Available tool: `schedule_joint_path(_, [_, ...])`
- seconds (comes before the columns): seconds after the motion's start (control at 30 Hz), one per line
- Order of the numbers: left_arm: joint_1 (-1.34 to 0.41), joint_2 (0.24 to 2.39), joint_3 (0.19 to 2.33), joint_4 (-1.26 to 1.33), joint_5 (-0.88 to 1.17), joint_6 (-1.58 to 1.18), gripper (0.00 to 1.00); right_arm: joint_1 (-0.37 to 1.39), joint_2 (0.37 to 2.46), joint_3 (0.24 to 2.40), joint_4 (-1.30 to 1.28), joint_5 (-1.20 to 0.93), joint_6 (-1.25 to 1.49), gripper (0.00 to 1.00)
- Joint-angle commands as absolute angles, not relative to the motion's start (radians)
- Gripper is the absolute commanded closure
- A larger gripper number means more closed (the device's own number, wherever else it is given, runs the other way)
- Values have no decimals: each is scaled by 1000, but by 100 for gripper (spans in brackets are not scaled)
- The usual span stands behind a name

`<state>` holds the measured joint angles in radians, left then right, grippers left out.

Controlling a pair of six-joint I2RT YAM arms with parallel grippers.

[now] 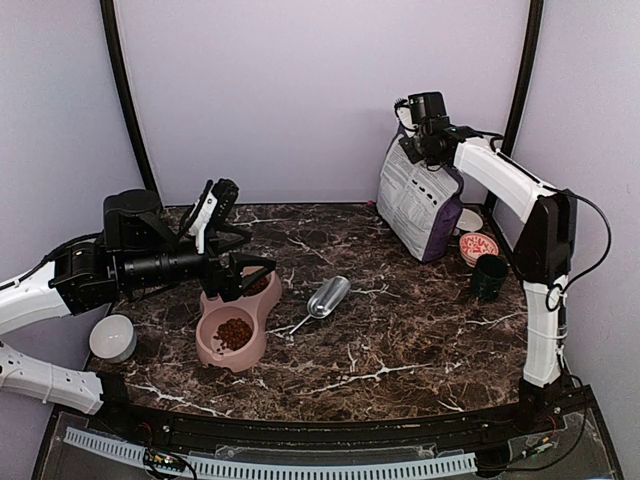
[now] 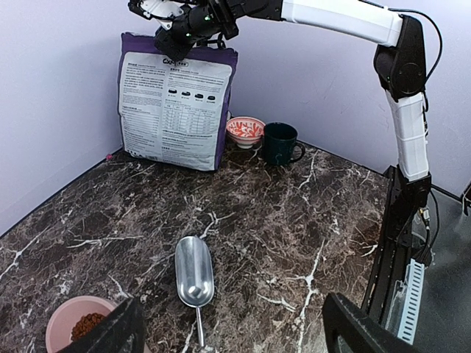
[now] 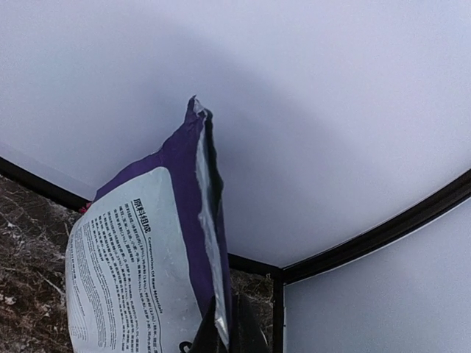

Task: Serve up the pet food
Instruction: Place the pet food bag at the corner of the board.

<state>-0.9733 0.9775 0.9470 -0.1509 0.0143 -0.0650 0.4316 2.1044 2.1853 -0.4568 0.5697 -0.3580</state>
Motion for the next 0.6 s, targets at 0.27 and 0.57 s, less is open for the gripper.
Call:
schedule_joint_path(0.27, [-969,963,932,-149,9,-79,15,411,2057,2298,144,816,-417,100])
schedule_joint_path(0.57, [-969,961,938,-154,8,-92,15,411,1958,2202,18,650,-301,68])
